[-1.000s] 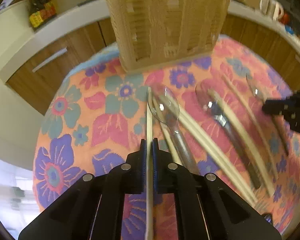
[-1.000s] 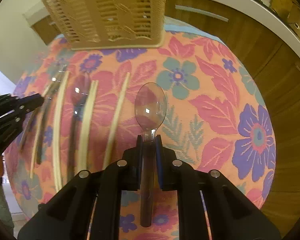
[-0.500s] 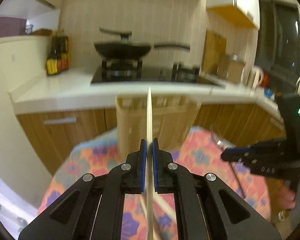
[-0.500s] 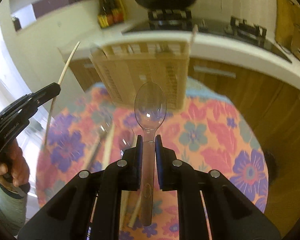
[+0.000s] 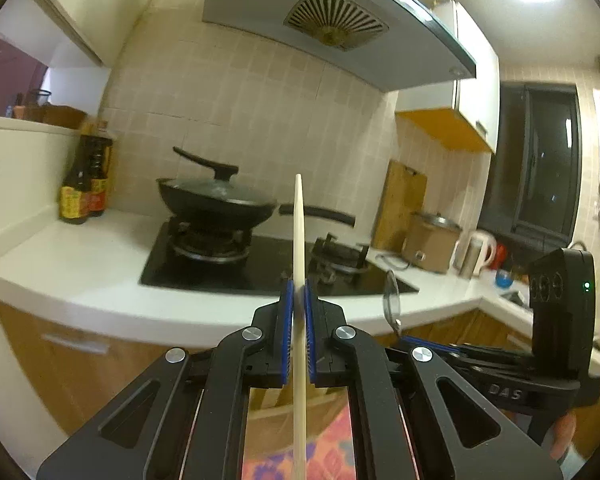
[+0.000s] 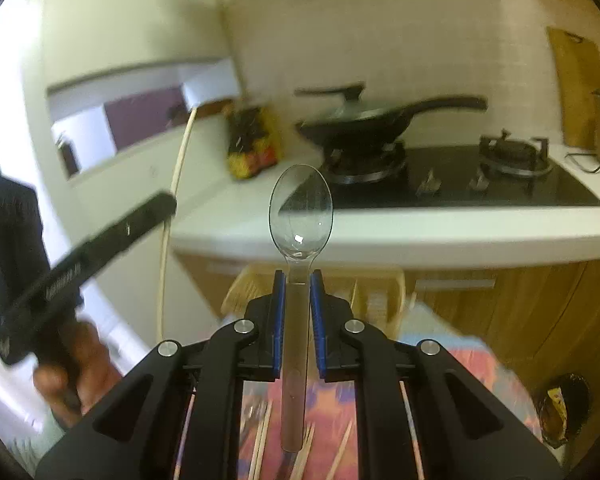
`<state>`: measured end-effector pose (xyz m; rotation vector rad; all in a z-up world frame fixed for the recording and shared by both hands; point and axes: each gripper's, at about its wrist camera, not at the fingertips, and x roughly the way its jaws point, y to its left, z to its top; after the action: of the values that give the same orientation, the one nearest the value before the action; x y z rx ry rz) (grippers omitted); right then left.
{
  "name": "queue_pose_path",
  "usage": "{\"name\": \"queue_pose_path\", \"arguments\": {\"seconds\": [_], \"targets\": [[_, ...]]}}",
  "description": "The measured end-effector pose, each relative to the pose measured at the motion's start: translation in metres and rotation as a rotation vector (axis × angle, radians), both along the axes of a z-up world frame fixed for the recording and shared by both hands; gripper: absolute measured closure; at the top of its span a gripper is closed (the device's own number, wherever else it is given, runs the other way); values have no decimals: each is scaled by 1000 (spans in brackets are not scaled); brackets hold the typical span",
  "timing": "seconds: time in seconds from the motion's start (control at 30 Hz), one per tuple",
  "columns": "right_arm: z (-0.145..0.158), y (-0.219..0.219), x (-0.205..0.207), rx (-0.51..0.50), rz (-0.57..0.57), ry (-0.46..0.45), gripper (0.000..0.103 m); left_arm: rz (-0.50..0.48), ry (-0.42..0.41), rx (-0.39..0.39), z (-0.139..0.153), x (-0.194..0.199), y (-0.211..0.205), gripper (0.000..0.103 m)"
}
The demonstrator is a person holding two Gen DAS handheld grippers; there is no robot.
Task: Organize utensils
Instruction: 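Lift the chopstick and clear spoon with both grippers over the basket, then open both grippers to drop the chopstick and spoon into the basket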
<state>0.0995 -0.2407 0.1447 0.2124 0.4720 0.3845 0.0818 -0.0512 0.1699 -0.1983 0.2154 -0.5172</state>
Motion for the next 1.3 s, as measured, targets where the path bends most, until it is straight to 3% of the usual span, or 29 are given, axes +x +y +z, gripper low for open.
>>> {"name": "queue_pose_path", "arguments": {"seconds": [0.13, 0.4, 0.73, 0.87, 0.97, 1.13, 1.3], "targets": [[9, -7, 24, 18, -115, -96, 93, 39, -8, -39, -5, 28, -16, 99], [-4, -16, 62, 13, -292, -178, 93, 146, -27, -54, -32, 64, -29, 99], [-29, -16, 78, 11, -322, -169, 92, 230, -31, -41, -55, 77, -35, 99], [-38, -22, 76, 22, -302, -125, 86, 190, 10, -68, -61, 75, -24, 98], [-42, -24, 71, 14, -283, -94, 84, 179, 27, -64, -62, 70, -17, 93], [-39, -25, 49, -3, -265, -51, 84, 145, 33, -70, -50, 44, 2, 65], [-35, -25, 11, -32, -250, 0, 84, 117, 24, -42, -34, 5, 19, 60]]}}
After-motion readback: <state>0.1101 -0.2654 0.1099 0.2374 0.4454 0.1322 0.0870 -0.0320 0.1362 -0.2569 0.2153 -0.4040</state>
